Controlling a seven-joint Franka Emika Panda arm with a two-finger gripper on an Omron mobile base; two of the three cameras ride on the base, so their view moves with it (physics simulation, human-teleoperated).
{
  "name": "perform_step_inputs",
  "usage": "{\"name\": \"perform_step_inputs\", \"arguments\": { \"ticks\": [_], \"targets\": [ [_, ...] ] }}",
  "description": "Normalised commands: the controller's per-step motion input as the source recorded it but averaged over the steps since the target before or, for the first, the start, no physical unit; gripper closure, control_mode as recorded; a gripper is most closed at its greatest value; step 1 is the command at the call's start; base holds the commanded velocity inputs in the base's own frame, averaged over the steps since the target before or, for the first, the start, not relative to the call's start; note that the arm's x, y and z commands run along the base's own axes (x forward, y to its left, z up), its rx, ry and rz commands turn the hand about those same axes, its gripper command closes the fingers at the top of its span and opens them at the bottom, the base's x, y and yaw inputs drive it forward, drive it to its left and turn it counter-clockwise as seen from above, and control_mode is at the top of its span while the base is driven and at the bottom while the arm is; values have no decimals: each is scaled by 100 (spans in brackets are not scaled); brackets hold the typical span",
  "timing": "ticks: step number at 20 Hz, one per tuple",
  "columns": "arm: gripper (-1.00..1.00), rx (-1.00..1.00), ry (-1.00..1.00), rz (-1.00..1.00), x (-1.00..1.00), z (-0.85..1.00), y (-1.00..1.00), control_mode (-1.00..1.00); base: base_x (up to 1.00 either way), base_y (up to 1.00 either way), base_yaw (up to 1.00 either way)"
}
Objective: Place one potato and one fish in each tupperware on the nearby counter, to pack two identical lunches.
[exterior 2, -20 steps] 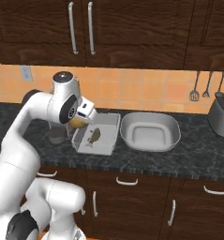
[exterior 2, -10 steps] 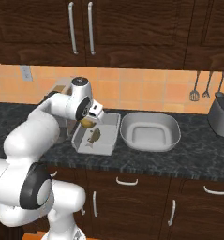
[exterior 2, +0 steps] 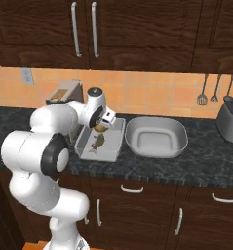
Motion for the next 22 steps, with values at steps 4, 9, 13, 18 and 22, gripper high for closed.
{"name": "perform_step_inputs", "arguments": {
  "ticks": [4,9,13,18,22],
  "targets": [
    [100,-12,0,0,75,-12,-8,-100,0,0,0],
    [-100,-6,0,0,76,-35,-4,-100,0,0,0],
    [-100,13,0,11,-3,11,-44,-100,0,0,0],
    [-100,0,0,8,-6,2,-16,-100,0,0,0],
    [-100,0,-1,0,-14,14,0,-100,0,0,0]
  ]
}}
